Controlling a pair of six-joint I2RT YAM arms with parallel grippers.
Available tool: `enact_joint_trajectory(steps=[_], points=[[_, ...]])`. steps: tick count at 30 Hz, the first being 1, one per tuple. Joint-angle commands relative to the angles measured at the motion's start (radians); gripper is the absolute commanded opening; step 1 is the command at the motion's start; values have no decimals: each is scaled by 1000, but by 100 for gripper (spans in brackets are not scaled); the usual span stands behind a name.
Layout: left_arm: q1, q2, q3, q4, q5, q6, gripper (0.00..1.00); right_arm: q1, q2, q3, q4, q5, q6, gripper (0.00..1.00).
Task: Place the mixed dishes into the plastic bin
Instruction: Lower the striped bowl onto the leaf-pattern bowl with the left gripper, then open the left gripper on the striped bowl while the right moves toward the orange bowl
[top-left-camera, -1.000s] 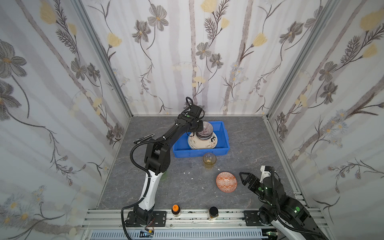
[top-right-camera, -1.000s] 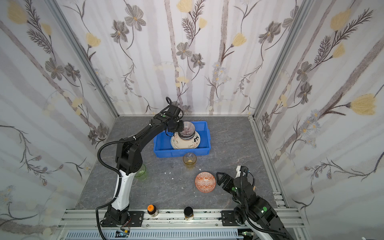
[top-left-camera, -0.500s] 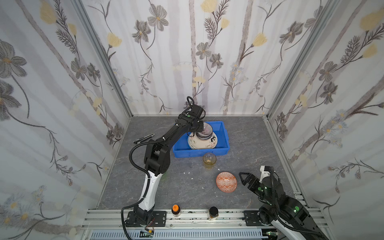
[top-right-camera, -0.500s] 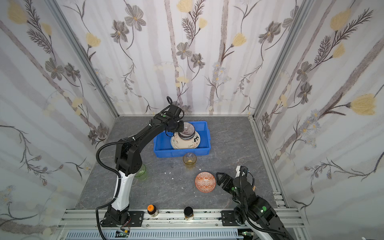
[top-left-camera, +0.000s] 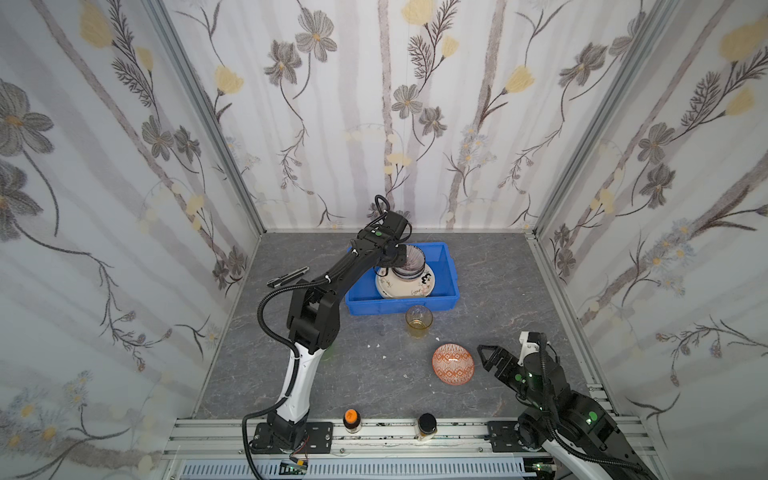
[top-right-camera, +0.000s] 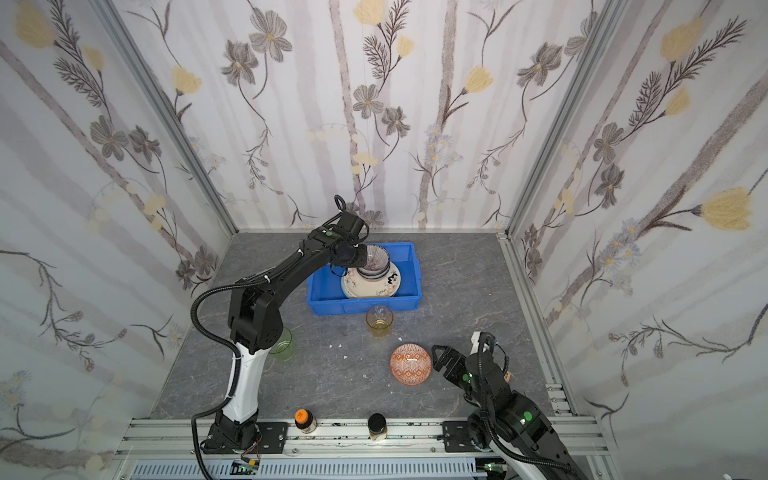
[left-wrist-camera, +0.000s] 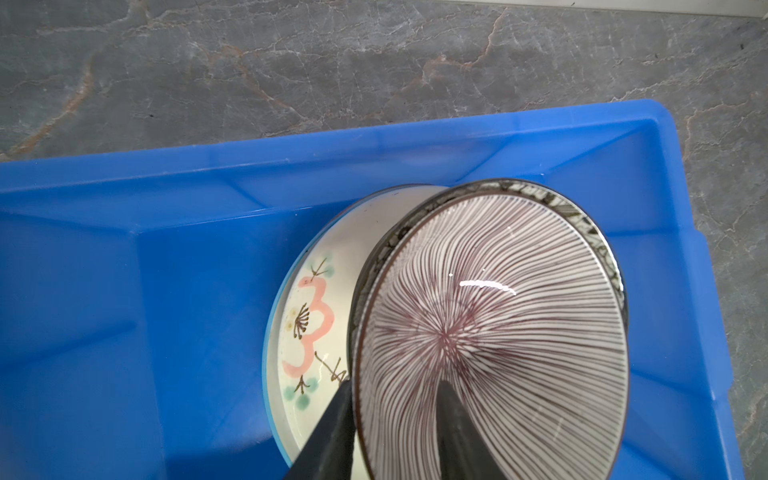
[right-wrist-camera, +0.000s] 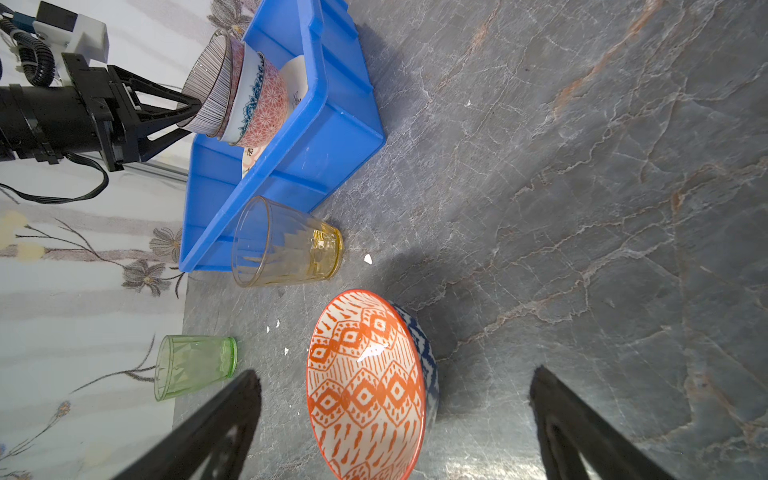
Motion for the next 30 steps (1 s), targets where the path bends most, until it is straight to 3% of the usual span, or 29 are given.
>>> enact_joint_trajectory(steps=[1,16,30], points=[[-1,6,15,-22,-11,13,35,2,11,-1,52,-4,-5,100],[-13,-78,-81,-26,-51,-2,35,1,12,-7,57,-4,-5,100],[-18,-22,-66,-24,-32,-5,34,1,-4,-5,37,-17,7,100]])
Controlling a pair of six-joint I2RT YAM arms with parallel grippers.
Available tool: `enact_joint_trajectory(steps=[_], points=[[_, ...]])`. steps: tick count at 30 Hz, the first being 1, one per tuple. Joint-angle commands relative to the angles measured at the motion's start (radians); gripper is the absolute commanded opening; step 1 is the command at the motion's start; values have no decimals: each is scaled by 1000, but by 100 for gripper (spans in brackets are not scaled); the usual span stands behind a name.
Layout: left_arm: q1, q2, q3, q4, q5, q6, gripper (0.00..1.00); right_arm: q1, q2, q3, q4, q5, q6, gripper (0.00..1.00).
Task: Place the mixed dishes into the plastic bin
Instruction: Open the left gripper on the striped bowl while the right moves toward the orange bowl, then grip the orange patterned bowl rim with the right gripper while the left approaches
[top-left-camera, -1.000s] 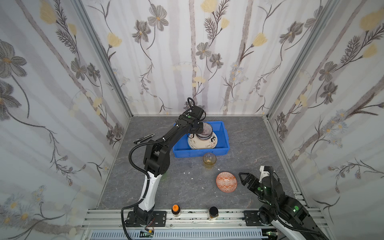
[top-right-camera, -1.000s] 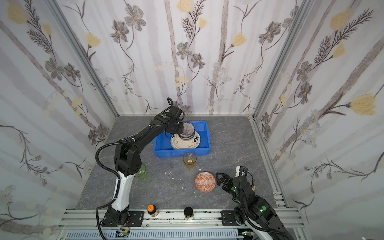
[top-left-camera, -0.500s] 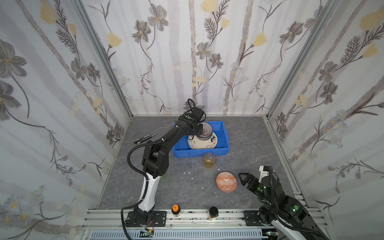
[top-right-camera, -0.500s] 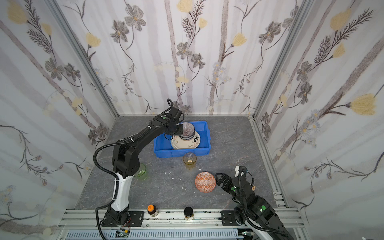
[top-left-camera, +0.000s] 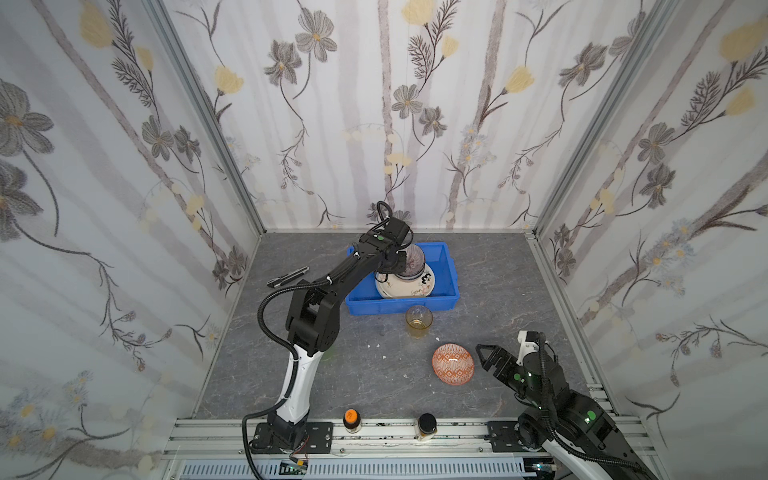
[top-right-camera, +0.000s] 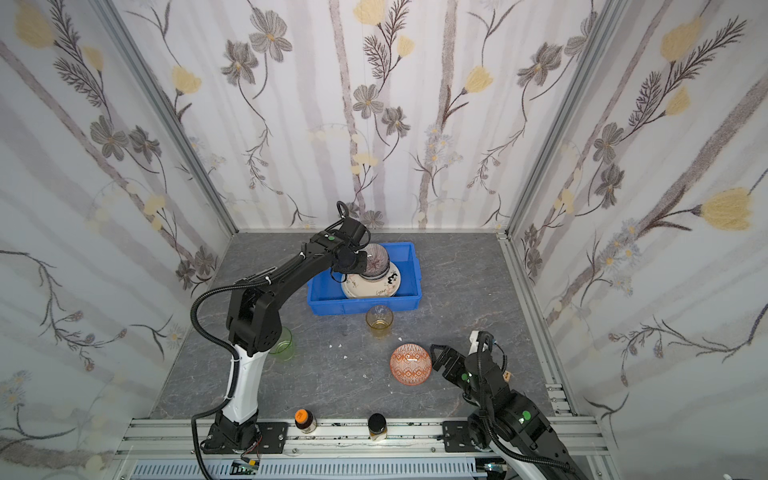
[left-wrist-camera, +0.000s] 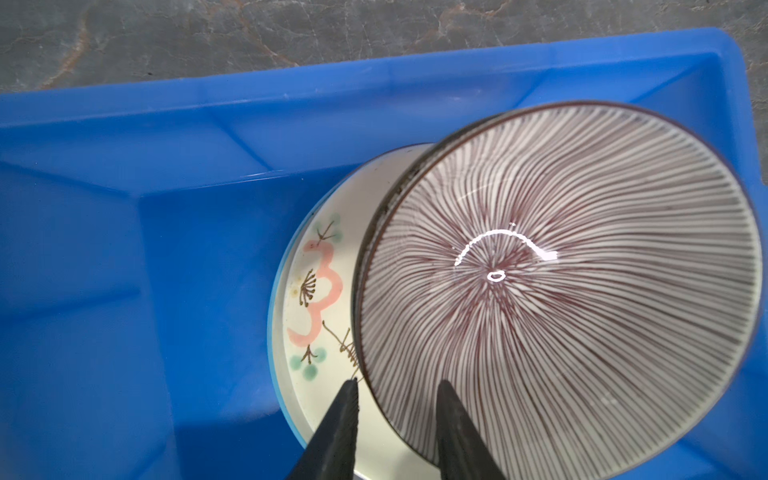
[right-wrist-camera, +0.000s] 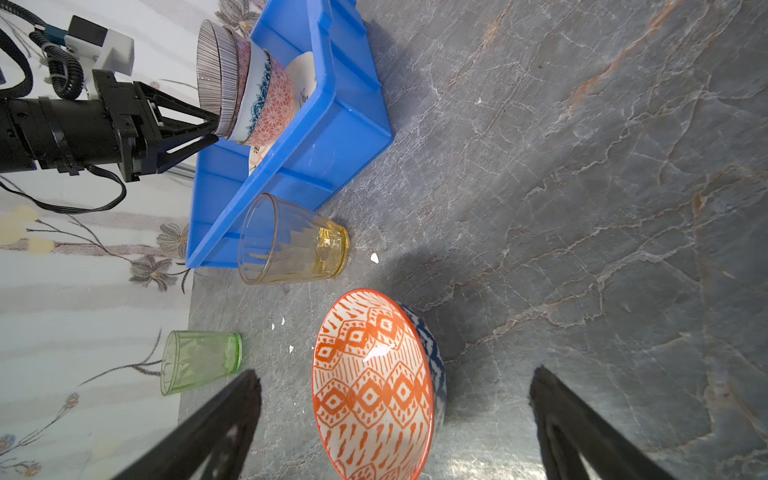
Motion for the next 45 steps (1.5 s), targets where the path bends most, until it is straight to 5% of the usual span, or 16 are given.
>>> enact_joint_trajectory(steps=[1,8,19,27,34,45], points=[[-1,0,8,-17,-5,-4,34,2,1,2,14,-10,12,100],[2,-27,28,-18,-10,-1,34,0,106,34,-25,-1,11,100],[-1,-150,-63,-16,-34,-17,50,2,352,81,44,-35,-88,99],[-2,-302,-220,-8,-81,-35,77,0,508,95,72,-35,-160,90],[0,-450,-400,14,-147,-70,87,2,621,130,100,-81,-243,87],[35,-670,-630,44,-150,-124,88,1,728,130,178,-141,-304,63]])
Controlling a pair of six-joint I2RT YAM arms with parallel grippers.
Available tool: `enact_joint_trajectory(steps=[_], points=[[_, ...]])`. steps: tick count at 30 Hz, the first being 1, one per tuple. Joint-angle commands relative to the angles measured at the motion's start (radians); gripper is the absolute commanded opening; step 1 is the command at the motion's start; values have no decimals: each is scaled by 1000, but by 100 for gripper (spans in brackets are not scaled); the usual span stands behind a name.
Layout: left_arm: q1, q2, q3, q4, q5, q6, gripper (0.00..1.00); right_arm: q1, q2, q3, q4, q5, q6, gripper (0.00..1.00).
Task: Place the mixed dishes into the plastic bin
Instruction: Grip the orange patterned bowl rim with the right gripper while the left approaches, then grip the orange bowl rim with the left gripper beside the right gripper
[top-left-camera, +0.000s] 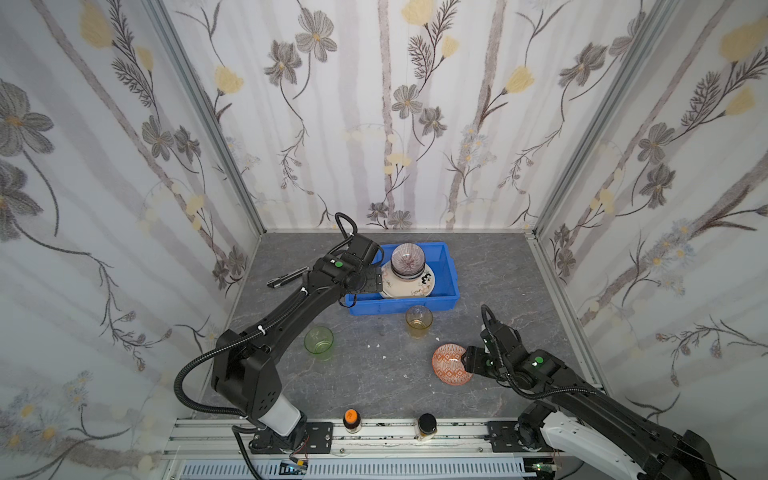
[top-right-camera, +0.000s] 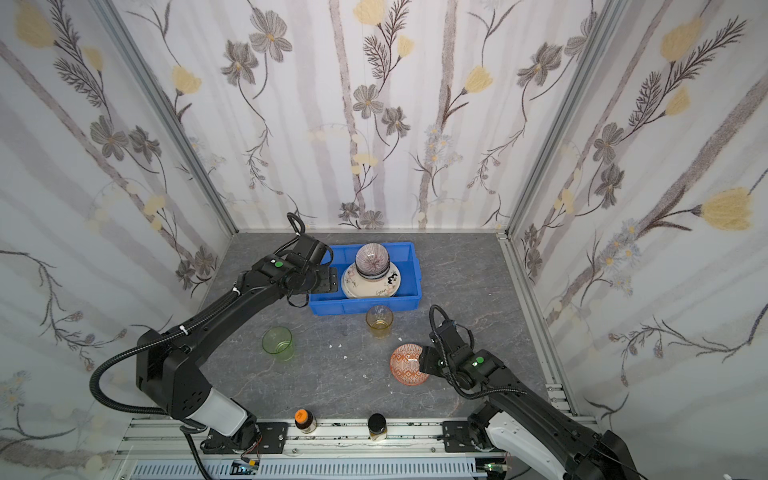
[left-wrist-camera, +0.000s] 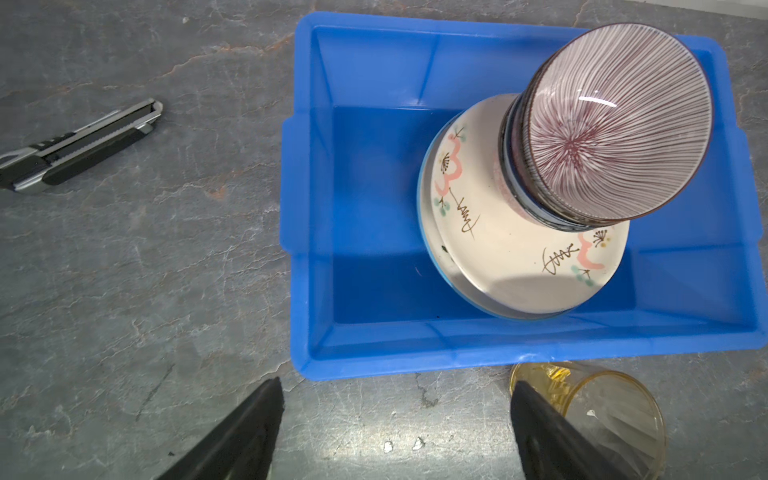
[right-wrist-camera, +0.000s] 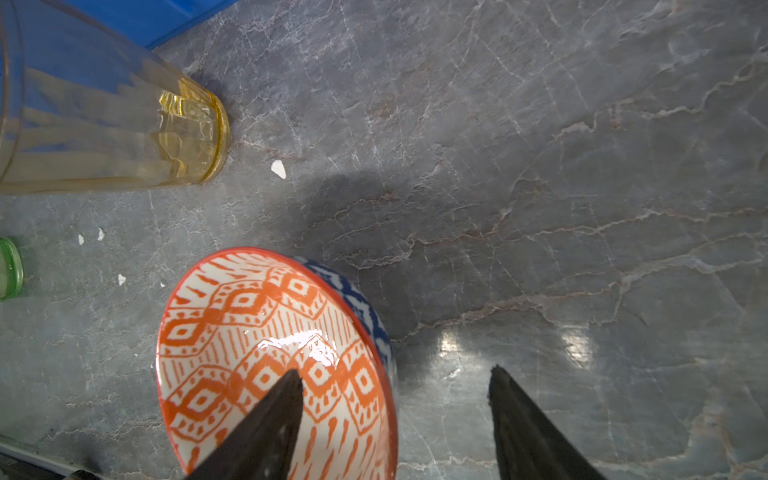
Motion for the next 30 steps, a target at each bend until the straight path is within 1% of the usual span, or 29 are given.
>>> enact_joint_trajectory(steps=[1,7,9,16,23,30], points=[[12,-48,-40,20,-14,-28,88,1,34,9,66,-29,-34,60],[41,-125,-97,35,43,-32,89,1,116,8,113,-66,-55,47],[45,-143,-136,37,51,-34,89,1,124,9,120,-66,-57,42],[48,-168,-167,49,93,-36,88,1,131,20,112,-60,-61,26],[48,-185,-207,58,130,-48,88,2,132,58,68,-42,-77,12],[37,-229,-274,80,143,-104,88,1,151,138,5,-37,-125,0]])
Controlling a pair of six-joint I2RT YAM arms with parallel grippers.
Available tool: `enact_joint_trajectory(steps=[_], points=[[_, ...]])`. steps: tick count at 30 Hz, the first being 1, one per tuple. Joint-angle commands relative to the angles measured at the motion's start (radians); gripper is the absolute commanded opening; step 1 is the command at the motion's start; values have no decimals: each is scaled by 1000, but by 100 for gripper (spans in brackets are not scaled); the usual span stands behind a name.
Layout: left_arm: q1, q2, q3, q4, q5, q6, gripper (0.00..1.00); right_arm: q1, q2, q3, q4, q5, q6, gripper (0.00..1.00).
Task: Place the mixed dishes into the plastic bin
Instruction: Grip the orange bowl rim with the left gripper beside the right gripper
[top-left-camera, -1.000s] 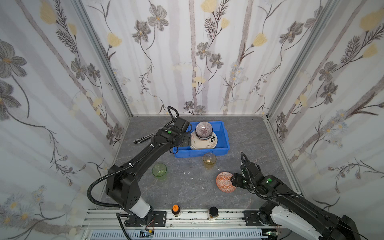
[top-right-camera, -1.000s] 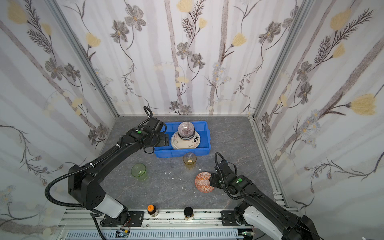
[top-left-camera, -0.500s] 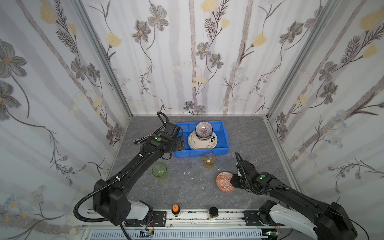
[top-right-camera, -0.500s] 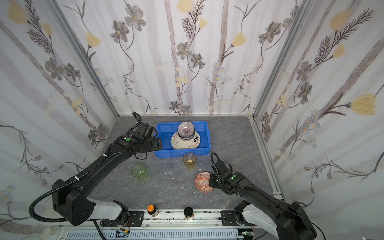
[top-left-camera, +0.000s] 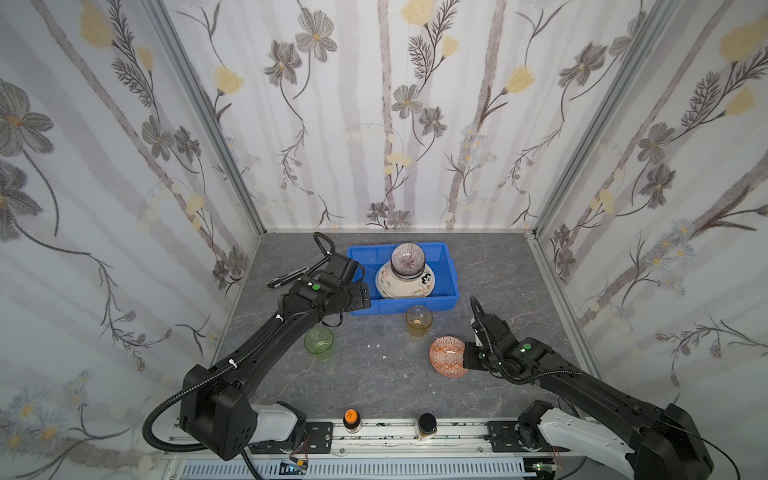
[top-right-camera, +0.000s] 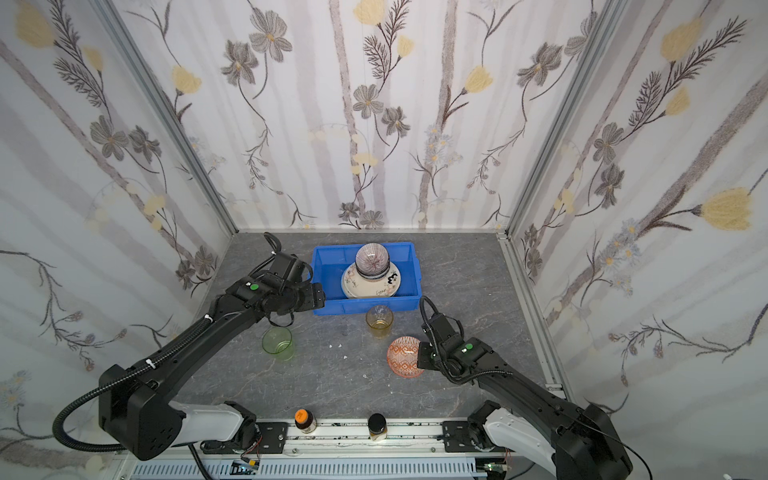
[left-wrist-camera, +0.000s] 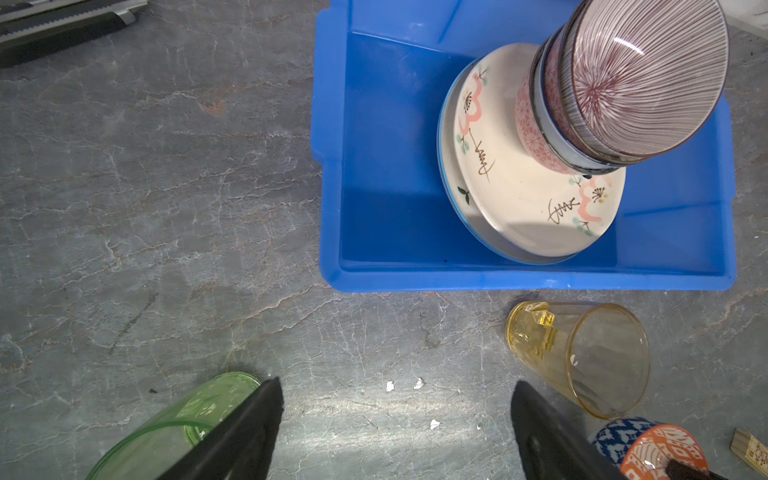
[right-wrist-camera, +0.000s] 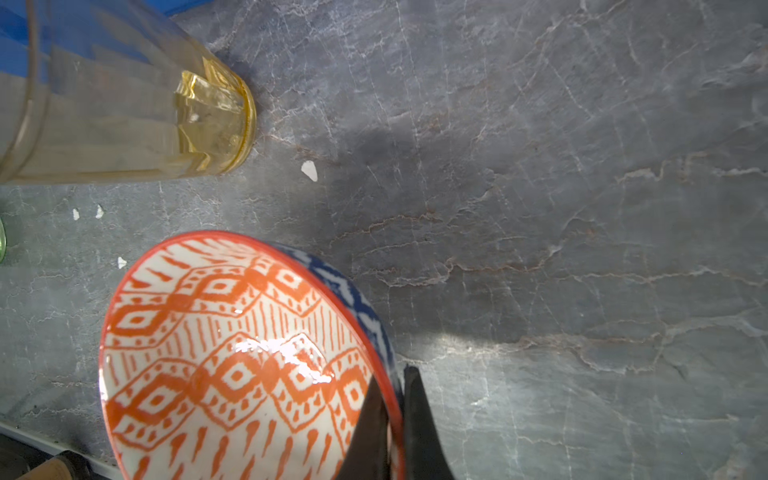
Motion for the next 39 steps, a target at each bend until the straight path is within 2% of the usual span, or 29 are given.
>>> enact_joint_trajectory(steps=[1,11,17,29,33,39], points=[[-14,-26,-30,31,9,-50,89,1,11,48,-12,2,-39,0],[-249,-54,-48,47,-76,-208,88,27,122,267,-82,6,-140,0],[-363,-39,-41,84,-67,-272,88,59,229,400,-79,1,-183,0],[-419,4,-69,142,-52,-332,86,103,351,543,-62,-23,-227,0],[-423,18,-73,154,-55,-335,79,106,357,561,-62,-28,-235,0],[-420,43,-70,164,-61,-337,59,107,360,572,-62,-36,-238,0]])
